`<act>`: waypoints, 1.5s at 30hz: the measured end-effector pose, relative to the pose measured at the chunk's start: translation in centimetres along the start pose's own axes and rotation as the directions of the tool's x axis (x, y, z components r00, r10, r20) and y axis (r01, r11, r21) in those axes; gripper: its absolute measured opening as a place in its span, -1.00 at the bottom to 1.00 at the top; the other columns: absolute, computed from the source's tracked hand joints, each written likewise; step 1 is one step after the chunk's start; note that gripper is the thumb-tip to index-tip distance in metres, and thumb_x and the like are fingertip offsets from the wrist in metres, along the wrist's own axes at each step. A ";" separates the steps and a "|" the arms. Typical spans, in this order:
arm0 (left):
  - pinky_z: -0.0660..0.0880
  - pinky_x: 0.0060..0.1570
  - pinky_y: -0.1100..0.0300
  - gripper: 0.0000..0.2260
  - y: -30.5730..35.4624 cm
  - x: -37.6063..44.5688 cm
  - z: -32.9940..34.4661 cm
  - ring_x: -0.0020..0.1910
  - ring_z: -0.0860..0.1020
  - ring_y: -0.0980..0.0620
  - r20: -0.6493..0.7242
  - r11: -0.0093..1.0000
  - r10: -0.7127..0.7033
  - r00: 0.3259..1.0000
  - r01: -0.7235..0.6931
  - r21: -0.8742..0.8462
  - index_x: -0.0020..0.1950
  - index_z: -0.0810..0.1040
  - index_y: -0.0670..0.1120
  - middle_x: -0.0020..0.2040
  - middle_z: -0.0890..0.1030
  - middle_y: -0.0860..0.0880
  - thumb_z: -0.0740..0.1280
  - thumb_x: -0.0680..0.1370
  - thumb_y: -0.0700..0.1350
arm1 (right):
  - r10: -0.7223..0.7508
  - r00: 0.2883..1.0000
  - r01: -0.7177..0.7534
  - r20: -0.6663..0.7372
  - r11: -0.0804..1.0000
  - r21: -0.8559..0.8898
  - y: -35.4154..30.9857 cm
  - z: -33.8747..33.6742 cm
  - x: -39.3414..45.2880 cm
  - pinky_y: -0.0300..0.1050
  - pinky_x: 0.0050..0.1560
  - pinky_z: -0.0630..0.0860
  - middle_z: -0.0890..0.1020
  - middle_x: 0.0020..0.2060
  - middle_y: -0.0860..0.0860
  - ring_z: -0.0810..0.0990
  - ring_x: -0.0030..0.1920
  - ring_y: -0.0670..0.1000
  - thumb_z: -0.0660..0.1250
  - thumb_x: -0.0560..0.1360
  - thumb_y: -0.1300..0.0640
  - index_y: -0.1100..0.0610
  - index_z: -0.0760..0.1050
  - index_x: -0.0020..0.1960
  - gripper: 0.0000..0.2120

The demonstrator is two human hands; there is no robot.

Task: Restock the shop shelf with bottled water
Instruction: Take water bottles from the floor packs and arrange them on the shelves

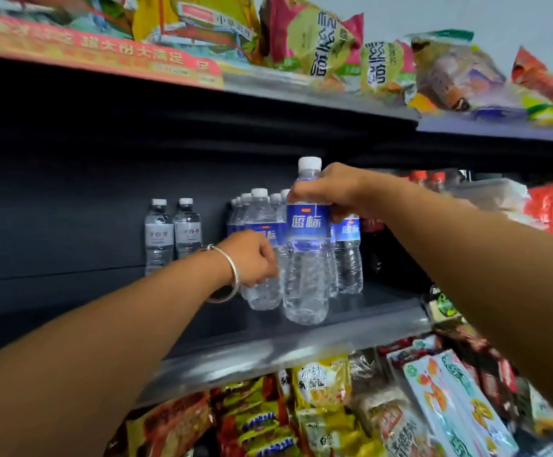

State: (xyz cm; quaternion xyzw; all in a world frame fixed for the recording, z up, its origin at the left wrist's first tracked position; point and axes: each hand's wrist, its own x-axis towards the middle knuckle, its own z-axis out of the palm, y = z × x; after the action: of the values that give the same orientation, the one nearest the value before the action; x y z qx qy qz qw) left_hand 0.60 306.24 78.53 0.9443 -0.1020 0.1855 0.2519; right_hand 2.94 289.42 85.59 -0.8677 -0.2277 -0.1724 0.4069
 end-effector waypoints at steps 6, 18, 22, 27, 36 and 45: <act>0.58 -0.12 0.08 -0.83 -3.5 1.7 0.2 -0.26 0.55 -0.04 -0.008 0.994 -0.113 0.994 0.114 0.003 -0.30 0.49 -0.06 -0.29 0.58 -0.10 0.37 0.46 -0.23 | -0.029 0.999 0.029 0.037 1.000 0.008 0.3 3.0 4.3 -0.24 -0.46 0.40 0.49 -0.42 0.03 0.44 -0.49 -0.02 0.42 0.37 0.03 0.17 0.47 -0.21 -0.78; 0.59 -0.04 0.05 -0.89 -5.1 3.5 2.2 -0.22 0.56 -0.05 0.021 0.979 -0.203 0.979 0.204 -0.009 -0.23 0.50 -0.09 -0.26 0.59 -0.10 0.39 0.47 -0.19 | 0.013 0.988 -0.008 0.156 0.999 -0.032 2.2 4.8 7.3 -0.19 -0.35 0.52 0.54 -0.16 0.12 0.51 -0.45 0.03 0.43 0.33 -0.11 0.23 0.52 0.03 -0.54; 0.58 -0.07 0.05 -0.85 -4.4 3.7 2.6 -0.20 0.56 -0.06 0.018 0.975 -0.219 0.976 0.219 -0.026 -0.26 0.48 -0.12 -0.26 0.57 -0.13 0.35 0.46 -0.30 | -0.015 0.984 0.016 0.177 1.000 -0.006 2.3 4.5 6.7 -0.25 -0.41 0.53 0.51 -0.24 0.07 0.49 -0.47 0.00 0.41 0.39 -0.05 0.17 0.49 -0.08 -0.70; 0.59 -0.09 0.08 -0.86 -4.2 3.5 2.7 -0.24 0.56 -0.01 0.012 0.972 -0.232 0.973 0.232 -0.022 -0.25 0.48 -0.14 -0.30 0.55 -0.09 0.35 0.47 -0.31 | -0.064 0.988 0.057 0.144 0.997 0.051 2.4 4.7 6.4 -0.16 -0.27 0.57 0.51 -0.39 0.03 0.48 -0.48 -0.03 0.42 0.40 0.02 0.15 0.48 -0.17 -0.78; 0.60 -0.02 0.00 -0.91 -3.3 2.0 3.1 -0.11 0.62 -0.13 0.012 0.963 -0.270 0.963 0.270 0.003 -0.20 0.50 -0.16 -0.21 0.60 -0.17 0.37 0.48 -0.23 | -0.074 0.997 0.071 0.033 0.993 0.099 3.7 5.5 5.6 0.04 0.02 0.61 0.67 -0.13 0.16 0.66 -0.17 0.12 0.44 0.34 -0.17 0.19 0.53 -0.10 -0.58; 0.53 0.07 0.08 -0.78 -0.2 -2.0 4.0 0.05 0.58 -0.15 -0.081 0.976 -0.162 0.984 0.171 0.136 0.05 0.58 -0.27 0.04 0.63 -0.23 0.35 0.49 -0.16 | -0.280 0.938 0.179 -0.205 0.896 -0.406 6.8 5.3 -0.1 0.01 0.17 0.44 0.53 0.20 0.20 0.49 0.20 0.20 0.27 0.53 -0.11 0.20 0.33 0.38 -0.45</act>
State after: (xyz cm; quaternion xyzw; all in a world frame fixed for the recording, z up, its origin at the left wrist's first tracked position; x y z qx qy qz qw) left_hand 0.04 304.57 74.41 0.9581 -0.0002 0.2031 0.2019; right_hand 7.07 289.70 78.01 -0.8668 -0.2364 -0.3720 0.2330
